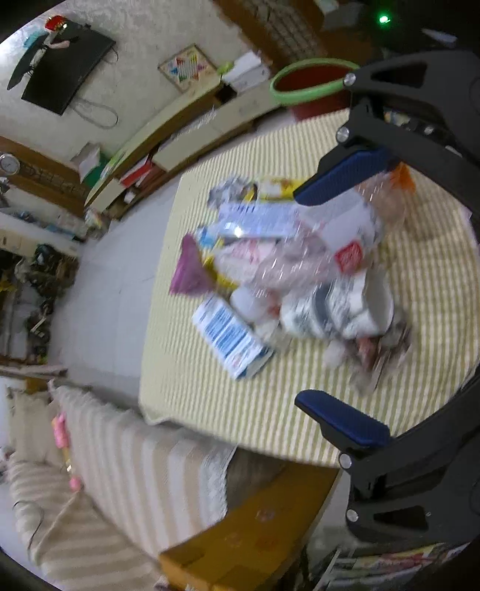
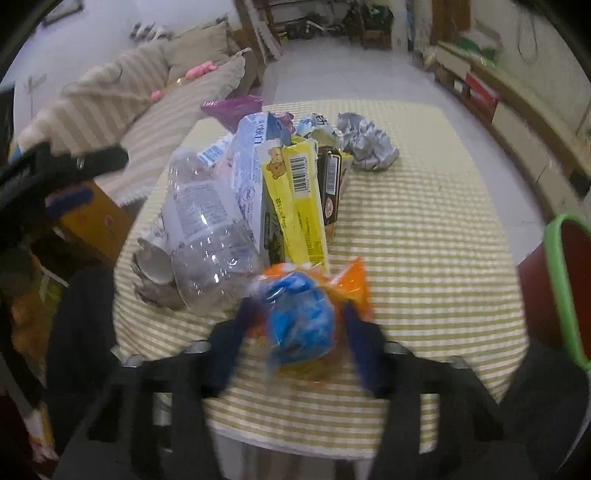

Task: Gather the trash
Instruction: 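Grasp the blue-orange snack wrapper with the right gripper, then grasp the clear plastic bottle with the left gripper while the right gripper holds the wrapper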

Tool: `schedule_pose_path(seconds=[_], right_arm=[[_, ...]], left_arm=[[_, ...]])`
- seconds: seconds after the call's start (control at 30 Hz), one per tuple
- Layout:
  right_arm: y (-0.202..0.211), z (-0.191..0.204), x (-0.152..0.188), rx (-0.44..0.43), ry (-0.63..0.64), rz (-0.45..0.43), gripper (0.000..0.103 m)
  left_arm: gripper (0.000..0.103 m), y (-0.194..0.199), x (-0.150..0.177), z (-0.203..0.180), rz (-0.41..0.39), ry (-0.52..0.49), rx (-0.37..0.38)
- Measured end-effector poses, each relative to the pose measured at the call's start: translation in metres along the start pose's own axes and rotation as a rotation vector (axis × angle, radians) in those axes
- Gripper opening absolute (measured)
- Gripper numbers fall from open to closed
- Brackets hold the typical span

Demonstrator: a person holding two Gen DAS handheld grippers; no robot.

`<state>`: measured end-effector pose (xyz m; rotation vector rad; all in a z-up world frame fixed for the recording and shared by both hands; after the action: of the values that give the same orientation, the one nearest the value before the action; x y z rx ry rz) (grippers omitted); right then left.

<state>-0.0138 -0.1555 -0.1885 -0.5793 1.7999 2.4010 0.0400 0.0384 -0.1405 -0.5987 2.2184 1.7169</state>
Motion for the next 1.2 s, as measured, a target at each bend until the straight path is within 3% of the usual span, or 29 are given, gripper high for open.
schedule_pose_path(seconds=[0.3,0.43,0.7,0.8,1.07,1.13,1.2], right_arm=[[0.036,-0.038,-0.01,0.052,-0.074,-0.108,0.042],[0.038,-0.046,-0.011,0.045,-0.096,-0.125,0.042],[0.03,-0.037,-0.009,0.032,-0.098,-0.116,0.043],[0.03,-0.035,-0.01,0.03,-0.098,-0.119,0.043],[0.04,-0.033,-0.011,0.009,-0.09,-0.156,0.043],[0.042,-0.035,-0.011,0.003,-0.09,-0.171,0.043],[0.042,-0.035,-0.011,-0.003,-0.091,-0.175,0.043]], left_arm=[[0.096,-0.023,0.015,-0.042,0.121,0.04,0.237],[0.082,-0.045,0.019,-0.049,0.19,0.06,0.218],[0.079,-0.071,0.013,-0.045,0.231,0.077,0.164],[0.07,-0.074,0.011,-0.048,0.237,0.08,0.175],[0.066,-0.06,0.017,-0.048,0.193,0.047,0.178],[0.056,-0.052,0.016,-0.046,0.171,0.038,0.164],[0.053,-0.044,0.014,-0.046,0.149,0.031,0.146]])
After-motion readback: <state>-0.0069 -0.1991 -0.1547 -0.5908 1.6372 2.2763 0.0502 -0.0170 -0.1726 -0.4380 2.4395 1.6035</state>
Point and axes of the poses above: each gripper's, at about its wrist camera, not at the fingertips, and y roughly against the way its jaws point, z to its left, x to its underside, the point moved 5 cm from there along -y, roughly the way its jaws point, and after that the axes turned 8 degrees about z, right-handed, at the moved point
